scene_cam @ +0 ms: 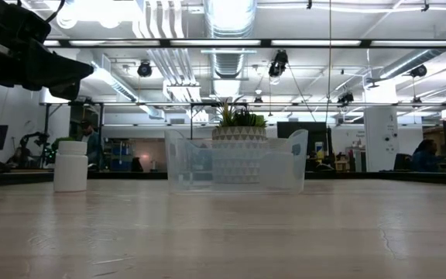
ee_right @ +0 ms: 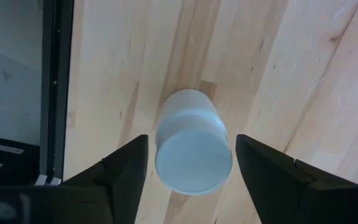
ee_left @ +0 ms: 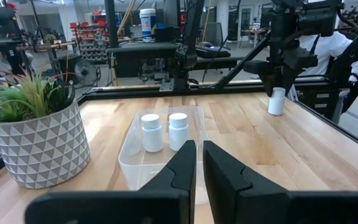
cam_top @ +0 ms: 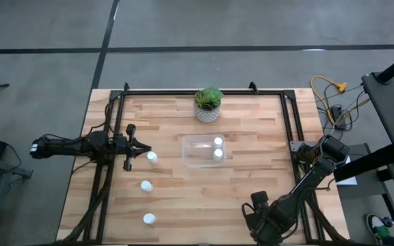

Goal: Pick and place pill bottles into a basket
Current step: Put the white medicine bottle into the transparent bin

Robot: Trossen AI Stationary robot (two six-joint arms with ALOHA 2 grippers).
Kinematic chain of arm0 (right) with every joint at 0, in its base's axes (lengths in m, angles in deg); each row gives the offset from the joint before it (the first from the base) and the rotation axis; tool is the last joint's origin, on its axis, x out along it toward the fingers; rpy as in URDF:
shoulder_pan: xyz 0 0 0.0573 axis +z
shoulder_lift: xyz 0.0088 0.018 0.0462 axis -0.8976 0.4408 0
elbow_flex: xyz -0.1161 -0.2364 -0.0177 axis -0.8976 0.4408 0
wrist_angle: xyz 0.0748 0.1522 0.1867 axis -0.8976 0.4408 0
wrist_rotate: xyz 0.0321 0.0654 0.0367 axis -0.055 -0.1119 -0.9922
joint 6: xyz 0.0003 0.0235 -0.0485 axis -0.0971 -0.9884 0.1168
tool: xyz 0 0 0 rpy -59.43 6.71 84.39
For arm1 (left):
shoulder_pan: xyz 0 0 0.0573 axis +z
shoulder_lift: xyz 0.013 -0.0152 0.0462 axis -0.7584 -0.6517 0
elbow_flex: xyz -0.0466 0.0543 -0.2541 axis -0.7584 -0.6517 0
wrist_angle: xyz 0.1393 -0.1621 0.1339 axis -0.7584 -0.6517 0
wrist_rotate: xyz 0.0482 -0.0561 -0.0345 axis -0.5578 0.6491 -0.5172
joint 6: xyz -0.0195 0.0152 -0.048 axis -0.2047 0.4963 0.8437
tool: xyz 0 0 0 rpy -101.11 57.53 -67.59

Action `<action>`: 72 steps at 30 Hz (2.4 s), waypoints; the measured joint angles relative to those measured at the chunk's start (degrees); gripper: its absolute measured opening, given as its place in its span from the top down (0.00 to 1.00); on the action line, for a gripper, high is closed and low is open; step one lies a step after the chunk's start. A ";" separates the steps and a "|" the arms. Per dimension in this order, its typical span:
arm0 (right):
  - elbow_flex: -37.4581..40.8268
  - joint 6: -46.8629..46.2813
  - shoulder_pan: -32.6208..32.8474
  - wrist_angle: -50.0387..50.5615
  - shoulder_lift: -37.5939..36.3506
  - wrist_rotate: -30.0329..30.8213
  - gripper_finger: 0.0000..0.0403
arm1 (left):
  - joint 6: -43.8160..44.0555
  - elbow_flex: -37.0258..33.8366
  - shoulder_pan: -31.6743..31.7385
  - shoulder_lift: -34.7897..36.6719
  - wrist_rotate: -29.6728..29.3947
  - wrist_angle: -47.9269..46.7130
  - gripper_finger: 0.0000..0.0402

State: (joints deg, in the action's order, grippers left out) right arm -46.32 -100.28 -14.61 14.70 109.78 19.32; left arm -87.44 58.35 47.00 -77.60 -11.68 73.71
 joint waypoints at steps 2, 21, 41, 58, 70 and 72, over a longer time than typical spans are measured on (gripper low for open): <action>0.19 0.27 0.00 0.15 0.00 -0.02 0.46 | 0.00 0.00 0.00 0.00 0.02 0.01 0.97; 0.19 20.96 -12.35 1.01 -3.89 2.58 0.63 | 0.00 0.00 -0.01 0.00 0.02 -0.01 0.97; -11.42 45.88 -37.48 4.02 -7.55 1.78 0.63 | 0.00 0.00 -0.02 0.07 0.02 0.01 0.97; -30.03 55.91 -50.03 14.03 1.22 -1.53 0.63 | 0.00 0.00 -0.02 0.04 0.02 0.00 0.97; -38.16 59.84 -54.88 18.15 12.10 -1.52 0.63 | 0.00 0.00 -0.02 0.00 0.01 -0.01 0.97; -38.13 59.85 -55.51 18.31 13.41 -1.56 0.63 | 0.00 0.00 0.00 0.00 0.00 0.01 0.97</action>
State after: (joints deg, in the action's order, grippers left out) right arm -84.45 -40.44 -70.12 33.01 123.19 17.76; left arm -87.44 58.35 47.00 -77.60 -11.68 73.72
